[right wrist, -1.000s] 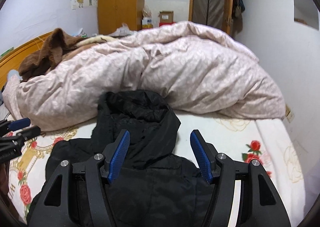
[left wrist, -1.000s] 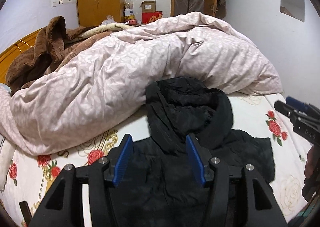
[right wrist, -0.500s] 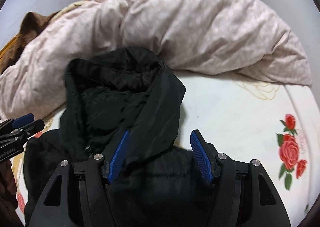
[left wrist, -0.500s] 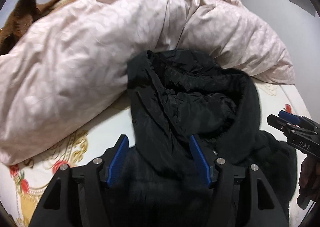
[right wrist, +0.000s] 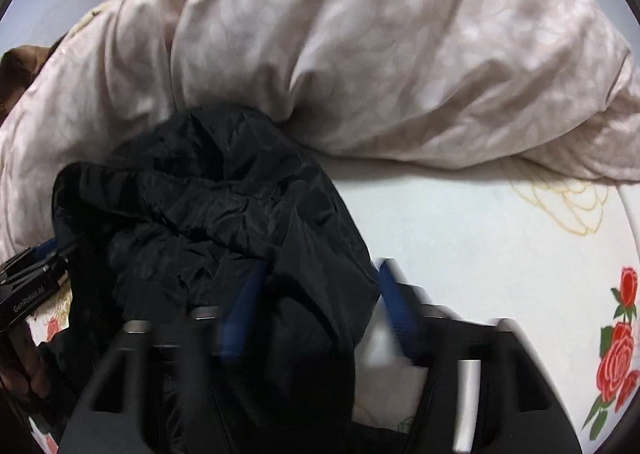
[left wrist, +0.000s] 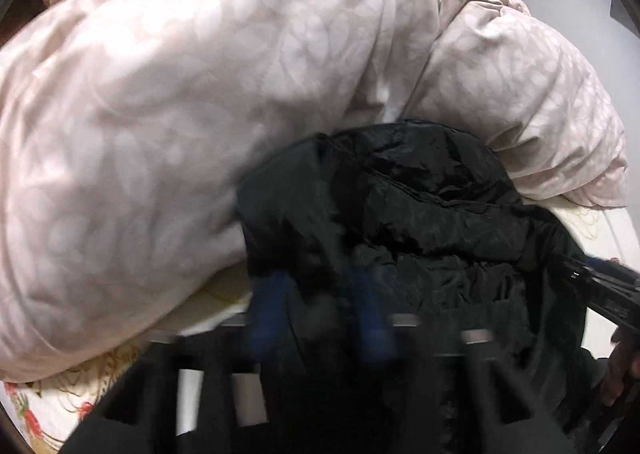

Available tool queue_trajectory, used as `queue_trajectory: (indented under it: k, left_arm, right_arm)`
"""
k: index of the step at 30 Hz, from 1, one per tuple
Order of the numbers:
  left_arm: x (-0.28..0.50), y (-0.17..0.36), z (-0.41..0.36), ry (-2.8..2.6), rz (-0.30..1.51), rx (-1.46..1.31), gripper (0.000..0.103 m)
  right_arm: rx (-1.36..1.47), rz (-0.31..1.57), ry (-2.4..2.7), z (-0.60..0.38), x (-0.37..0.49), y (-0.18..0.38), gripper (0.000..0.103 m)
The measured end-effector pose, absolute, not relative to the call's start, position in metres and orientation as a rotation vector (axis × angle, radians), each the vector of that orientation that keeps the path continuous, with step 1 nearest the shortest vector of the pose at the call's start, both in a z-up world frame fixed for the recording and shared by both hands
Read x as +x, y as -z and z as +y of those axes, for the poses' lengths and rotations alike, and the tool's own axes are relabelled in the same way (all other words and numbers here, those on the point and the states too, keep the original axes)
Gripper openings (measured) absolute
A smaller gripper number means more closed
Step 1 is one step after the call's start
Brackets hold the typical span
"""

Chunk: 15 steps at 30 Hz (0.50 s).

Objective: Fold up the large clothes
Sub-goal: 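Grasp the hood with the left tool while the right tool grasps the shoulder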

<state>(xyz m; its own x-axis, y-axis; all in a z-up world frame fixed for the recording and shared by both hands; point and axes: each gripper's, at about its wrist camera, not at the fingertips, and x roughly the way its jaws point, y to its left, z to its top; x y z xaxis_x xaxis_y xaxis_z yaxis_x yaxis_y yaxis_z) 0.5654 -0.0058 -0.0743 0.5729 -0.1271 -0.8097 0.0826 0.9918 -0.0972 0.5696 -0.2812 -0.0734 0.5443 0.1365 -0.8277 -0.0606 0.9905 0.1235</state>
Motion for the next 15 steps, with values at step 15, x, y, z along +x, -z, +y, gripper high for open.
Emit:
queue_trajectory:
  k: [15]
  left_arm:
    - [0.368,-0.032,0.031,0.193,0.703,-0.203,0.003]
  right_arm:
    - [0.169,0.755,-0.188,-0.3,0.383,-0.041,0.009]
